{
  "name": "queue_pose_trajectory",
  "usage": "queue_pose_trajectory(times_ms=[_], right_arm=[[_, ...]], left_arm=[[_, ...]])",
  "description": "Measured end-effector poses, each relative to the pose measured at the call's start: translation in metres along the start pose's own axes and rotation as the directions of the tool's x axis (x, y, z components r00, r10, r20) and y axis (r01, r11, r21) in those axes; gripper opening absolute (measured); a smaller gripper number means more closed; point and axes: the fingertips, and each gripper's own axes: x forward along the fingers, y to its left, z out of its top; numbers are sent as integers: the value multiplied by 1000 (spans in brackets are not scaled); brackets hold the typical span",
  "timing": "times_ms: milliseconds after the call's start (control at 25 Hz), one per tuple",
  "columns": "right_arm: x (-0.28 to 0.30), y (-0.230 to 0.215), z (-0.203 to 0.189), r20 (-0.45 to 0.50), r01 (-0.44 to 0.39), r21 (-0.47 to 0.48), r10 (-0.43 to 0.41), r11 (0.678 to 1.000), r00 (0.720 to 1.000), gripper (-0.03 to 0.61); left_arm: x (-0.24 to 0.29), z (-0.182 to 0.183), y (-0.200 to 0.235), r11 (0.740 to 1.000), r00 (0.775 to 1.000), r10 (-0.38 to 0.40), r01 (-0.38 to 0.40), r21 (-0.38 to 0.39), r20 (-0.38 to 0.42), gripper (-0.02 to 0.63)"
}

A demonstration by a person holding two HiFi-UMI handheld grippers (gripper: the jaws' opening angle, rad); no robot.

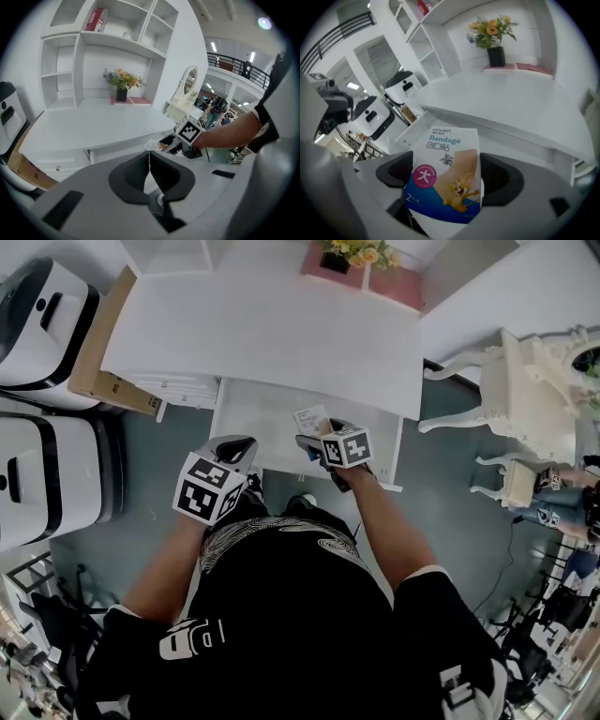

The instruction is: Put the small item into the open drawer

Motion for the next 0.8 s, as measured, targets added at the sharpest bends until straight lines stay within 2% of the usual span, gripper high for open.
queue_pose_trajectory(times_ms=[120, 240, 440, 640, 800], right_arm=[[19, -7, -11, -83, 15, -127, -25, 992, 996, 437], [38, -16, -20, -136, 12, -198, -40, 980, 990, 437], [64, -29, -36, -228, 17, -233, -71, 972, 971, 437], [86, -32, -45, -273, 10, -214, -70, 977, 959, 437], [93, -37, -52, -310, 27, -293, -122, 956, 943, 437]], left_arm=[[-4, 3, 9, 1000, 1000, 12, -12, -6, 7, 16], [-6, 2, 17, 1000, 1000, 23, -23, -20, 10, 17], [-12, -6, 27, 998, 999, 39, -39, -48, 5, 17], [-20, -14, 41, 995, 998, 60, -60, -79, 0, 16], [-23, -16, 47, 992, 997, 74, -73, -101, 2, 16]])
